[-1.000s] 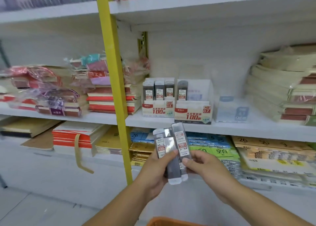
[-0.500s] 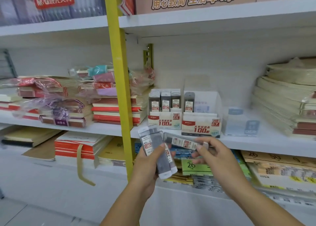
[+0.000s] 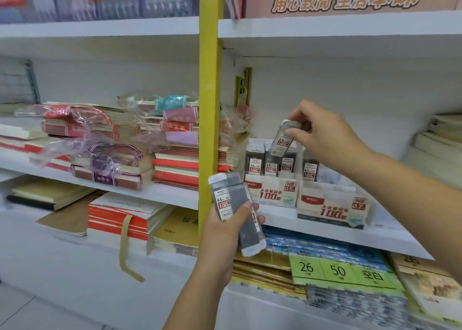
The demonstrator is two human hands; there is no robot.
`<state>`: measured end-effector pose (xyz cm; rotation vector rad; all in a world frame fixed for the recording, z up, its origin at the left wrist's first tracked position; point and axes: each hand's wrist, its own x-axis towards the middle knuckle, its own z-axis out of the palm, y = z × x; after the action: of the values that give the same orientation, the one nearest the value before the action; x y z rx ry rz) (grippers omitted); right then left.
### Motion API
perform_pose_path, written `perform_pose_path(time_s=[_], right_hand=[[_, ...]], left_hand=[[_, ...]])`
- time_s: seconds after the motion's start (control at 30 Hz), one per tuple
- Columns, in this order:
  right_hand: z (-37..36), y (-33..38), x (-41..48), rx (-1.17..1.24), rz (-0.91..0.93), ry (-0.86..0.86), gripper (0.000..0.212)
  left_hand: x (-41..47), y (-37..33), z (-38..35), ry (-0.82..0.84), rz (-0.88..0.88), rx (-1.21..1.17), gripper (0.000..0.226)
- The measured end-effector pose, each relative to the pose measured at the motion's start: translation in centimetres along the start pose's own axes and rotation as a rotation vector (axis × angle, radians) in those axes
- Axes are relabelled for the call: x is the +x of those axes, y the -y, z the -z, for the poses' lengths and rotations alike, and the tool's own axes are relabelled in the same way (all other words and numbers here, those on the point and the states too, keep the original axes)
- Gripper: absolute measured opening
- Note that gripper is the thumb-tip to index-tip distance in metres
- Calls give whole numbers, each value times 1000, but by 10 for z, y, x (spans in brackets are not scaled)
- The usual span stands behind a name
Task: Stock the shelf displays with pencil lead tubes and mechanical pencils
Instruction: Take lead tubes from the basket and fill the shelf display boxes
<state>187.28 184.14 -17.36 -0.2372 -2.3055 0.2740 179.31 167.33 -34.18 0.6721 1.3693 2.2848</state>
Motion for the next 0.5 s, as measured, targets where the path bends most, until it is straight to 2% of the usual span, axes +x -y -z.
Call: perform_pose_path(time_s=[0.17, 0.27, 0.4, 0.5], right_hand=[[-29, -15, 20, -44, -59, 156, 15], [-45, -22, 18, -220, 20, 198, 18], [-49, -27, 10, -457, 95, 155, 36], [-40, -17, -11, -317, 88, 29, 37]], left_hand=[[9, 4, 3, 37, -8, 9, 32], [11, 6, 1, 51, 14, 1, 46], [11, 9, 1, 59, 34, 5, 30], [7, 7, 1, 65, 31, 26, 29]])
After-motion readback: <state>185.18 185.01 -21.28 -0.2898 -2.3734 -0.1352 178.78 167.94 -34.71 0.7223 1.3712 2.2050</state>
